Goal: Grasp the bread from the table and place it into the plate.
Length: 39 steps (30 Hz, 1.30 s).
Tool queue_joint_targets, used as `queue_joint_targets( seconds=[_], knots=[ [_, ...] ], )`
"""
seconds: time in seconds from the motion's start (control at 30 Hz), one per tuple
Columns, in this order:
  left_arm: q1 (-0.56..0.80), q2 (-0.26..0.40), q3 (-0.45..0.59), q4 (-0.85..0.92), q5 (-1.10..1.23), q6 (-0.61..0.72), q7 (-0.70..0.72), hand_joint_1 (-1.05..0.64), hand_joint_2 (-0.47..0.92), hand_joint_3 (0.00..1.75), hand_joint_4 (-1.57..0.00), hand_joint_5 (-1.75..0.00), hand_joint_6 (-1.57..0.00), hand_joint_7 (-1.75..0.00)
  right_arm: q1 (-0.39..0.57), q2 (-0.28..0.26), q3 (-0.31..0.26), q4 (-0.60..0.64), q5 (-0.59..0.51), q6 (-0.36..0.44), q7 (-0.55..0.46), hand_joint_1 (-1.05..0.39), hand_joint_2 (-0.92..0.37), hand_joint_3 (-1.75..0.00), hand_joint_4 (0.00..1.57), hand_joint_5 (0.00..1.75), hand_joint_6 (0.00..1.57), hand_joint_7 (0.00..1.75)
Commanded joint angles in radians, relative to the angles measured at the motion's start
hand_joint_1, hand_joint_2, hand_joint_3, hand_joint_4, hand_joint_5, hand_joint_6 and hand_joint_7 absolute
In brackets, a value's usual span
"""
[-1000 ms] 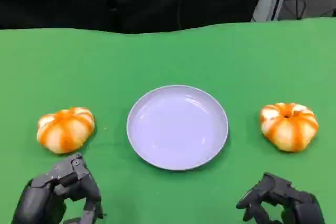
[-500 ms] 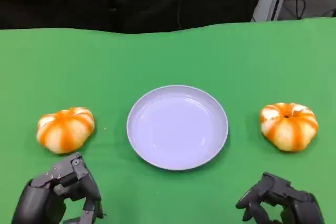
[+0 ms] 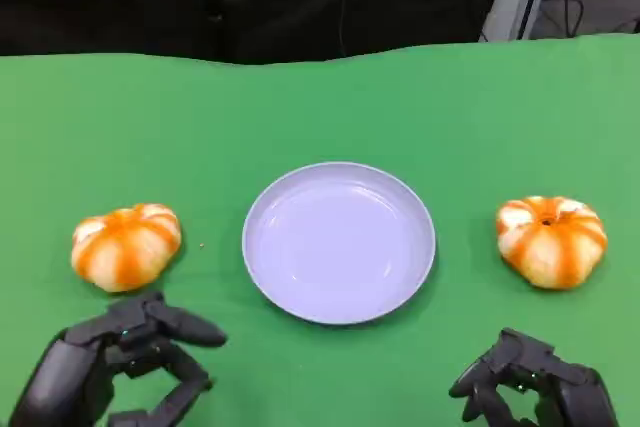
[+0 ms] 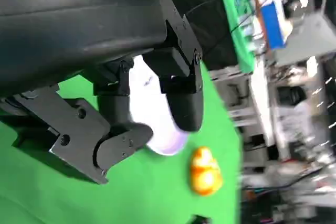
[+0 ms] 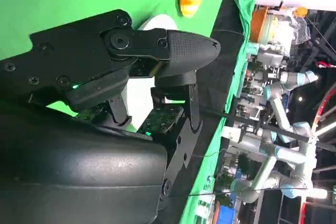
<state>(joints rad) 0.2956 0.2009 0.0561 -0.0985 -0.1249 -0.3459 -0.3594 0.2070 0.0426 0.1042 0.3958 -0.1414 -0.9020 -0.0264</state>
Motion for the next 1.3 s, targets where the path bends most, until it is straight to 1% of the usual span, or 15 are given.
queue_joint_targets(
  seconds=[0.03, 0.07, 0.1, 0.2, 0.4, 0.43, 0.5, 0.7, 0.77, 0.8, 0.83, 0.9, 1.17, 1.23, 1.3],
  knots=[
    [-0.035, 0.073, 0.012, -0.020, 0.143, 0.018, 0.036, -0.31, 0.92, 0.17, -0.48, -0.57, -0.55, -0.09, 0.003, 0.003, -0.005, -0.017, 0.004, 0.006, -0.011, -0.71, -0.91, -0.46, 0.84, 1.57, 0.88, 1.24],
    [-0.048, 0.089, 0.011, -0.021, 0.182, 0.019, 0.045, -0.33, 0.92, 0.15, -0.47, -0.54, -0.53, -0.07, 0.003, 0.003, -0.006, -0.018, 0.001, 0.004, -0.013, -0.71, -0.91, -0.46, 0.84, 1.57, 0.88, 1.24],
    [-0.055, 0.097, 0.011, -0.020, 0.203, 0.018, 0.051, -0.38, 0.92, 0.13, -0.45, -0.45, -0.50, -0.04, 0.003, 0.003, -0.007, -0.018, -0.001, 0.003, -0.014, -0.71, -0.92, -0.46, 0.84, 1.57, 0.88, 1.24],
    [-0.093, 0.125, 0.005, -0.018, 0.282, 0.030, 0.072, -0.47, 0.92, 0.10, -0.43, -0.36, -0.48, -0.01, 0.001, 0.003, -0.011, -0.015, -0.013, -0.004, -0.024, -0.70, -0.92, -0.47, 0.84, 1.58, 0.88, 1.24],
    [-0.097, 0.129, 0.002, -0.018, 0.297, 0.034, 0.081, -0.48, 0.92, 0.09, -0.43, -0.33, -0.48, -0.01, 0.001, 0.002, -0.009, -0.015, -0.016, -0.004, -0.029, -0.70, -0.92, -0.47, 0.83, 1.58, 0.88, 1.25],
    [-0.142, 0.155, -0.006, -0.003, 0.381, 0.045, 0.109, -0.48, 0.92, 0.09, -0.43, -0.32, -0.48, -0.01, 0.001, 0.003, -0.007, -0.014, -0.009, -0.004, -0.025, -0.70, -0.92, -0.47, 0.83, 1.58, 0.88, 1.25],
    [-0.213, 0.196, -0.021, 0.022, 0.528, 0.065, 0.159, -0.58, 0.92, 0.11, -0.36, -0.27, -0.45, 0.00, -0.001, 0.003, -0.005, -0.010, -0.002, -0.010, -0.021, -0.70, -0.92, -0.47, 0.83, 1.57, 0.88, 1.24],
    [-0.287, 0.235, -0.063, 0.075, 0.692, 0.088, 0.246, -0.60, 0.92, 0.11, -0.28, -0.22, -0.41, 0.00, 0.002, 0.004, -0.004, -0.016, -0.007, -0.009, -0.023, -0.71, -0.92, -0.46, 0.83, 1.56, 0.88, 1.23],
    [-0.289, 0.237, -0.067, 0.079, 0.696, 0.089, 0.254, -0.60, 0.92, 0.11, -0.27, -0.21, -0.41, 0.00, 0.002, 0.004, -0.004, -0.016, -0.007, -0.009, -0.023, -0.71, -0.92, -0.46, 0.84, 1.56, 0.88, 1.23],
    [-0.326, 0.243, -0.090, 0.112, 0.750, 0.110, 0.274, -0.60, 0.92, 0.11, -0.27, -0.21, -0.41, 0.00, 0.004, 0.005, -0.003, -0.019, -0.003, -0.005, -0.021, -0.71, -0.92, -0.46, 0.84, 1.56, 0.88, 1.23],
    [-0.354, 0.247, -0.107, 0.137, 0.790, 0.126, 0.290, -0.62, 0.92, 0.12, -0.24, -0.19, -0.36, 0.00, 0.005, 0.005, -0.002, -0.021, -0.001, -0.002, -0.019, -0.71, -0.92, -0.46, 0.84, 1.56, 0.89, 1.23],
    [-0.384, 0.253, -0.129, 0.166, 0.834, 0.144, 0.313, -0.63, 0.92, 0.13, -0.22, -0.17, -0.33, 0.00, 0.007, 0.006, -0.001, -0.023, 0.002, 0.002, -0.017, -0.71, -0.92, -0.45, 0.84, 1.56, 0.89, 1.23],
    [-0.392, 0.265, -0.150, 0.175, 0.832, 0.155, 0.336, -0.63, 0.92, 0.13, -0.21, -0.17, -0.32, 0.00, 0.008, 0.007, -0.002, -0.024, 0.002, 0.003, -0.016, -0.71, -0.92, -0.45, 0.85, 1.55, 0.89, 1.22],
    [-0.513, 0.227, -0.218, 0.325, 0.928, 0.264, 0.351, -0.63, 0.92, 0.17, -0.19, -0.15, -0.29, 0.00, 0.011, 0.007, -0.001, -0.029, -0.004, 0.002, -0.018, -0.71, -0.92, -0.45, 0.85, 1.55, 0.89, 1.22],
    [-0.573, 0.212, -0.257, 0.401, 0.969, 0.318, 0.366, -0.63, 0.92, 0.19, -0.17, -0.14, -0.27, 0.00, 0.012, 0.007, 0.000, -0.032, -0.007, 0.002, -0.019, -0.70, -0.92, -0.46, 0.84, 1.55, 0.89, 1.22]
  ],
)
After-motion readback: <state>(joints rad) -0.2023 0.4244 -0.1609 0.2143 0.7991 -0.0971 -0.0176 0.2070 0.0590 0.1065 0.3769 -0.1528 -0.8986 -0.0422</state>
